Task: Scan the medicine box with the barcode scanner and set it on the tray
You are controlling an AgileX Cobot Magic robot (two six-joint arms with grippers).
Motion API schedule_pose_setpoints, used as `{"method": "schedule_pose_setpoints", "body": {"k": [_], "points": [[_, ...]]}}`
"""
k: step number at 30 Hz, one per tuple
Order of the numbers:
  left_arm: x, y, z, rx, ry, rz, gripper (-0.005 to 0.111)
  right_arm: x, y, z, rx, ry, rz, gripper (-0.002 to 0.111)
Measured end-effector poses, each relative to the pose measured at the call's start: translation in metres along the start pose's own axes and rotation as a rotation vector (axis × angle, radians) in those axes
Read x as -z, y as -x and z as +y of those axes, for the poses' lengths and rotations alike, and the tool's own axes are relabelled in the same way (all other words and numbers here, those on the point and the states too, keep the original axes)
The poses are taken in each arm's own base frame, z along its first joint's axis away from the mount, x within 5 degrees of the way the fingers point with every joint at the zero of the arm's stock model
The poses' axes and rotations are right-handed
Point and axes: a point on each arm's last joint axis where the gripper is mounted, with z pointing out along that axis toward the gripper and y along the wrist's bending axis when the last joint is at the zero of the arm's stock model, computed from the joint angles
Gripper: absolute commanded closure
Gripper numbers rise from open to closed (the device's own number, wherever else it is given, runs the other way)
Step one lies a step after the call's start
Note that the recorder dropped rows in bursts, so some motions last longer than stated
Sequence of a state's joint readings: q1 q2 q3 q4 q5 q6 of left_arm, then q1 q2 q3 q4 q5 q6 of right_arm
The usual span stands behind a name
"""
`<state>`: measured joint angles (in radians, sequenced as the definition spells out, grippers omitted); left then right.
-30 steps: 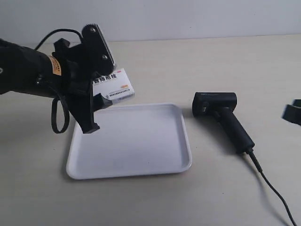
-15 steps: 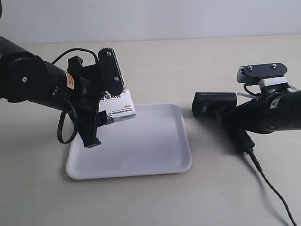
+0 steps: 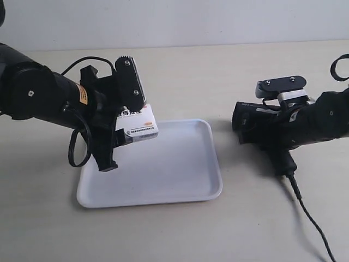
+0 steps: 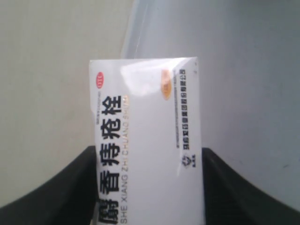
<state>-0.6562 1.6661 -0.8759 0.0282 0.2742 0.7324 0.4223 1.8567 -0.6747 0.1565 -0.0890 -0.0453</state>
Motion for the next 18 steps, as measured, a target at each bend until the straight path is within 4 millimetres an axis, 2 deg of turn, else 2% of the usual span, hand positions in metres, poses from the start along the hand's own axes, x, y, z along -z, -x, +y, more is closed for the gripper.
{"method": "schedule_pose_setpoints", "body": {"k": [1,4,8,18], "points": [[-0.005,-0.002,-0.002,-0.003,-0.010,0.011,0.107,0.003,0.000,0.000,0.015,0.003,0.016,0.108],[-0.012,-0.004,-0.004,-0.018,-0.024,0.025,0.107,0.022,0.003,0.002,0.079,0.018,0.046,0.108],[-0.010,-0.003,-0.003,-0.018,-0.020,0.021,0.107,0.048,0.008,0.003,0.150,0.032,0.053,0.108],[0.006,0.002,-0.006,-0.047,-0.067,-0.021,0.107,0.054,0.003,0.002,0.211,0.029,0.046,0.108]]}}
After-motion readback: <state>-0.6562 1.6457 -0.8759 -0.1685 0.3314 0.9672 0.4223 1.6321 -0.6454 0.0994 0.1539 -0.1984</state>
